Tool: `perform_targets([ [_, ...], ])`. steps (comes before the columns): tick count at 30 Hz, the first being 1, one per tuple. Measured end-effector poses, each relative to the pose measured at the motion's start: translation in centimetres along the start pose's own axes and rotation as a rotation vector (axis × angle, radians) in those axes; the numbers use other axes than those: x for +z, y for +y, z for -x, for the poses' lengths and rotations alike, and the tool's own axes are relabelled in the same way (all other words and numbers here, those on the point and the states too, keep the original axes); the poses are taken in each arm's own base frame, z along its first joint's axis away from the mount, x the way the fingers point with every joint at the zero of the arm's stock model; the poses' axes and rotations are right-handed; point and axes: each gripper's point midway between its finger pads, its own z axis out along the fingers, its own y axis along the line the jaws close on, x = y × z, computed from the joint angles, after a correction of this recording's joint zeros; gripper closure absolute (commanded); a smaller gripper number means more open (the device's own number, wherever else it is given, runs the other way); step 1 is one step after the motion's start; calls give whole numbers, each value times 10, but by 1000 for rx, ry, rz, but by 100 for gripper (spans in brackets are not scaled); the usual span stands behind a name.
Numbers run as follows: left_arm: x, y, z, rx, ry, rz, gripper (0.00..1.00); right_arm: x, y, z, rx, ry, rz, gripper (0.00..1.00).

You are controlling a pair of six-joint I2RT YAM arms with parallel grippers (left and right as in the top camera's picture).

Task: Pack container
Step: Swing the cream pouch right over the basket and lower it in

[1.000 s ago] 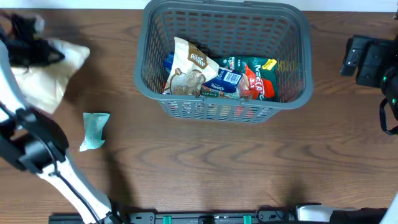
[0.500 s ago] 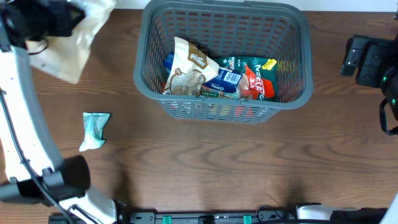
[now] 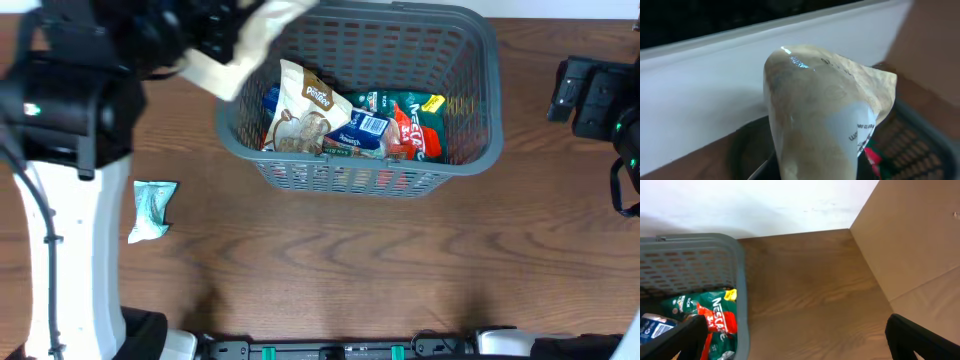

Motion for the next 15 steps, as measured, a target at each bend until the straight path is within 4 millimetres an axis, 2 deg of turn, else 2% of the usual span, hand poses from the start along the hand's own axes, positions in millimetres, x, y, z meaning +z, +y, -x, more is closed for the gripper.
perform_targets([
  [4,14,-35,1,34,4,-86,94,0,0,0,0,0,0,1],
  [7,24,-52,-2,53,13,-130,94,0,0,0,0,0,0,1],
  [15,71,-67,-27,57,94,-191,94,0,0,0,0,0,0,1],
])
